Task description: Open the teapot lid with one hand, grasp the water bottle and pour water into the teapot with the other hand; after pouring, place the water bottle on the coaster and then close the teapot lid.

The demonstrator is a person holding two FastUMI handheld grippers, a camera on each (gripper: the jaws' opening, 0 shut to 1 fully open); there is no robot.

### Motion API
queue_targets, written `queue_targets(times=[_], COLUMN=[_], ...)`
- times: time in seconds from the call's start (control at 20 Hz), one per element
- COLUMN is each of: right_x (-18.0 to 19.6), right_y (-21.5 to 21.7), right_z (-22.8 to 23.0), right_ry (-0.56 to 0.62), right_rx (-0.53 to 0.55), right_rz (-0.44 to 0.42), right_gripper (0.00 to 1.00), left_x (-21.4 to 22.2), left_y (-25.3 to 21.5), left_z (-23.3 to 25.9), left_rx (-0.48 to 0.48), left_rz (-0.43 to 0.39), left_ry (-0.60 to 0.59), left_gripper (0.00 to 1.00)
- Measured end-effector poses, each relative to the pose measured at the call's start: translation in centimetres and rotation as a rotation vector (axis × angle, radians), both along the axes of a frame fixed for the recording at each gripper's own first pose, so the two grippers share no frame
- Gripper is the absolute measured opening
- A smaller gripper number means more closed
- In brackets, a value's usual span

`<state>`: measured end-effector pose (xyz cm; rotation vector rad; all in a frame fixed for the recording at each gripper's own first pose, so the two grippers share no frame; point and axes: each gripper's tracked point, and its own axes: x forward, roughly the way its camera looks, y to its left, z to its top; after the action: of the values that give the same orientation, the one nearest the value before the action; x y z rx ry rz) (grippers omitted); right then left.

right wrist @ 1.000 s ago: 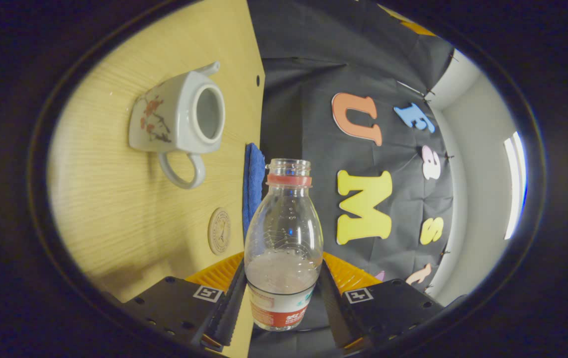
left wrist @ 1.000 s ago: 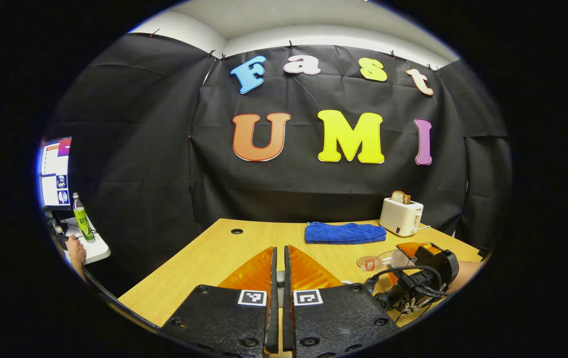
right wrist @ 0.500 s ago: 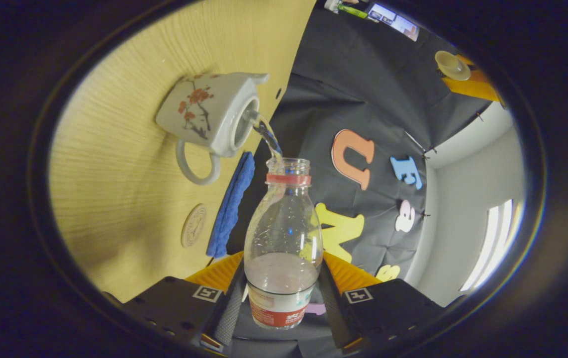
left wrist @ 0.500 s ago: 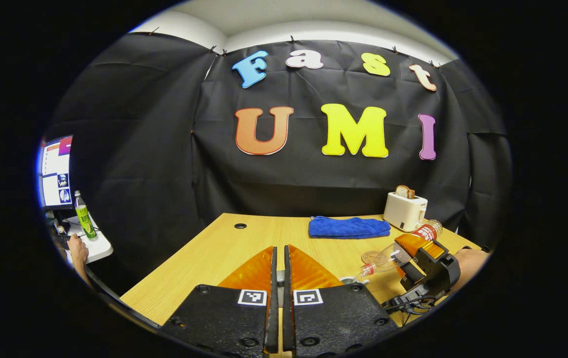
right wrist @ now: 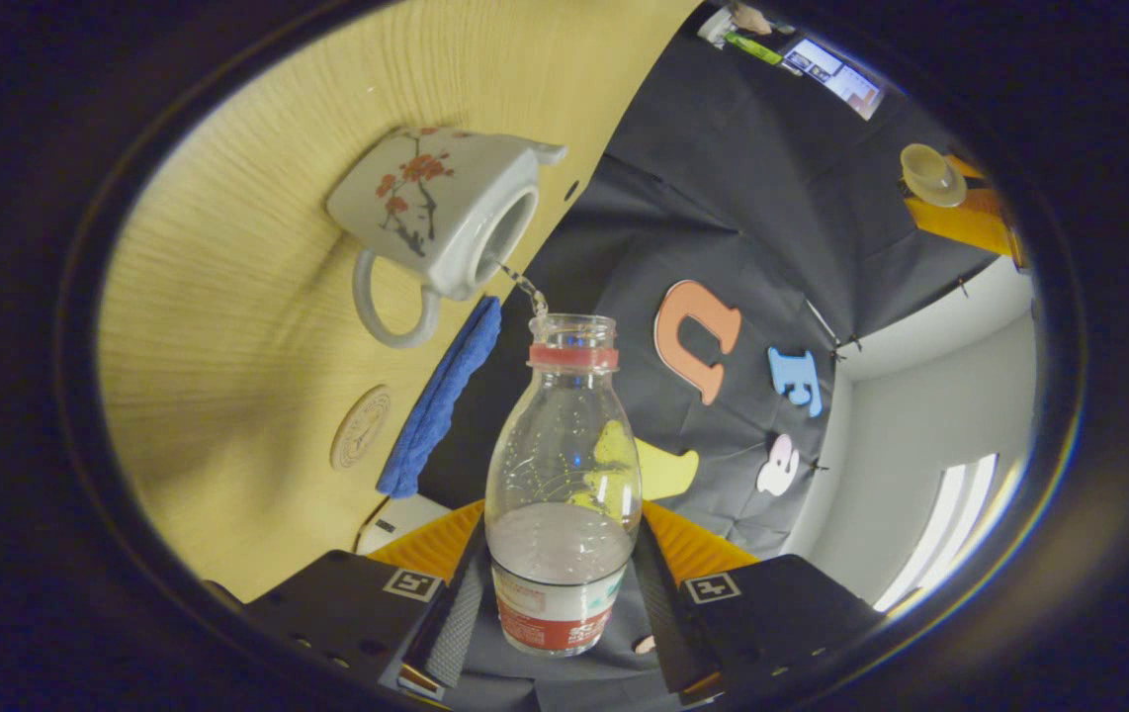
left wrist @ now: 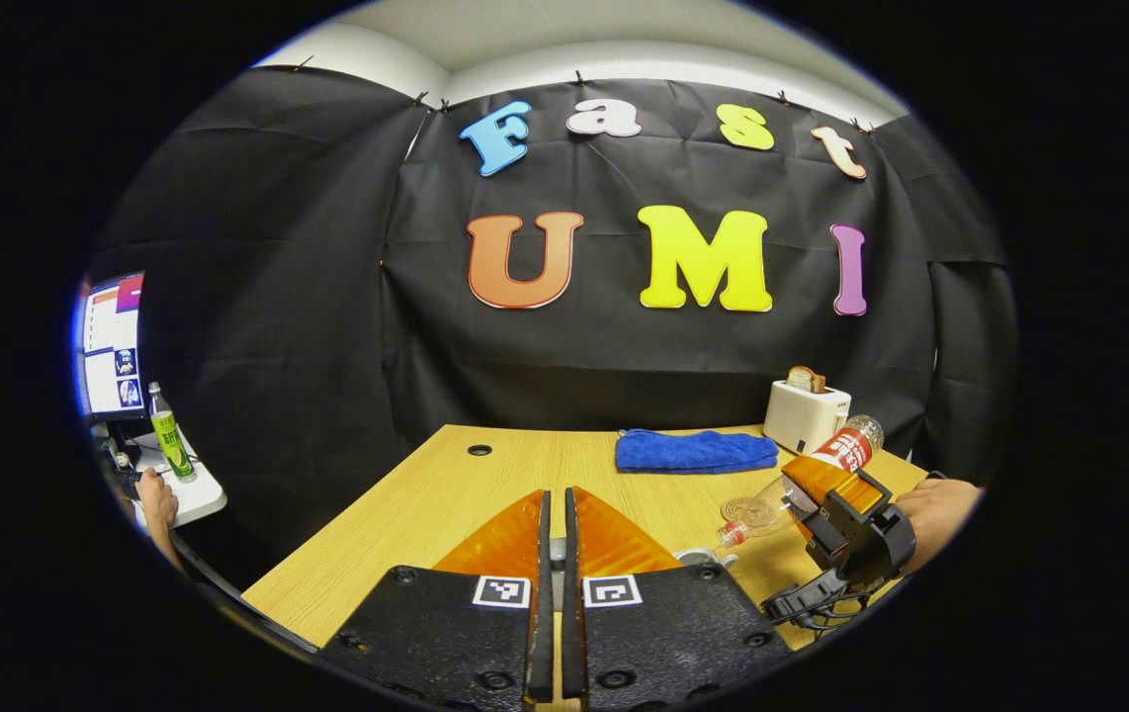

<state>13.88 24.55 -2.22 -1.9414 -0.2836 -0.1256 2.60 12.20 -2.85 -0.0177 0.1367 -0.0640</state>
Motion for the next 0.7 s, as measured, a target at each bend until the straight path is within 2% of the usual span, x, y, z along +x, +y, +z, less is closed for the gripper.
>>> queue_targets(times=[0.3,0.35,0.7], right_x=[-0.1,-0.1,-0.8], right_y=[0.9,0.9,1.2], right_z=[1.6,1.9,3.6], right_ry=[-0.056,-0.065,-0.116], right_rx=[-0.084,-0.088,-0.166], right_rz=[0.023,0.020,0.057], right_gripper=[0.76,0.74,0.75], left_x=[-0.1,0.0,-0.1], left_y=[-0.5,-0.5,-0.2], left_z=[0.2,0.1,0.3], left_rx=[0.013,0.017,0.054], left_rz=[-0.017,-0.017,0.004], left_ry=[-0.012,-0.009,-0.015], left_gripper=[0.06,0.06,0.06])
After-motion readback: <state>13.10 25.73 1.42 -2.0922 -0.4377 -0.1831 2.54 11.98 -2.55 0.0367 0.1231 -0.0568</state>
